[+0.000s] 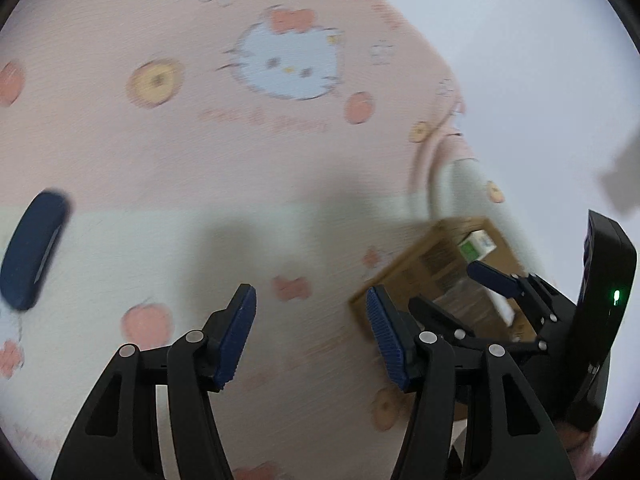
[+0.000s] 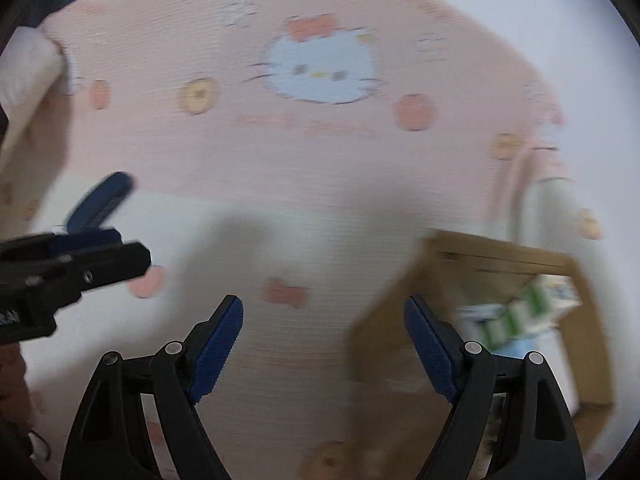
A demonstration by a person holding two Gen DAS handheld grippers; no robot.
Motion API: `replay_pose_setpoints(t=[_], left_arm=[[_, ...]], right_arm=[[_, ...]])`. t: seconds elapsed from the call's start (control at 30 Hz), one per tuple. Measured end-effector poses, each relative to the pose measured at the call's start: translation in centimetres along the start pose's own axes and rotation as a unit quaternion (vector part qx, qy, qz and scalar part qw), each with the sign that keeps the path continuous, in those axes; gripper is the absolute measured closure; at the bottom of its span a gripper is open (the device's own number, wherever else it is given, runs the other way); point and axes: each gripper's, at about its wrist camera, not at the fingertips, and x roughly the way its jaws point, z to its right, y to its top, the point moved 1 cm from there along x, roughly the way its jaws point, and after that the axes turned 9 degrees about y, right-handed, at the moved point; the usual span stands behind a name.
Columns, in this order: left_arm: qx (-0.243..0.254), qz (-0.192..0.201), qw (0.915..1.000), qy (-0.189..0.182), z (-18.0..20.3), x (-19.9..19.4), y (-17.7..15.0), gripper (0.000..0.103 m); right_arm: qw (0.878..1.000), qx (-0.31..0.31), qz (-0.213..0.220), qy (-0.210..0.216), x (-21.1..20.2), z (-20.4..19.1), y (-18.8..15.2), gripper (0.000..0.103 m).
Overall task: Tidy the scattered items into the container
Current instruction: 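Withdraw both grippers from the box toward the dark-blue glasses case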
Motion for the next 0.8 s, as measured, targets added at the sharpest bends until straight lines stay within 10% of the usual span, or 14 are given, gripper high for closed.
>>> replay_pose_setpoints(t=[0.23,0.6,0.8], left_arm=[[-0.127,-0.027,0.9886,0.076,-10.6,-0.5,-2.3,0.041],[-0.168,0.007,0.9739,0.153,-22.9,-1.0,-1.1,0.041],[-0.175,0.022,0.9694,0.170,-25.7,0.2,-0.8,0.042]], right_arm=[[0.993,0.014,-0.017,0.117,4.8,-3.9,0.1,0.021],[0.957,0.050,-0.048,0.281,13.8,-10.7,2.4,0.021],[0.956,0.064,-0.082,0.274,18.1,-13.8,3.8,0.021]])
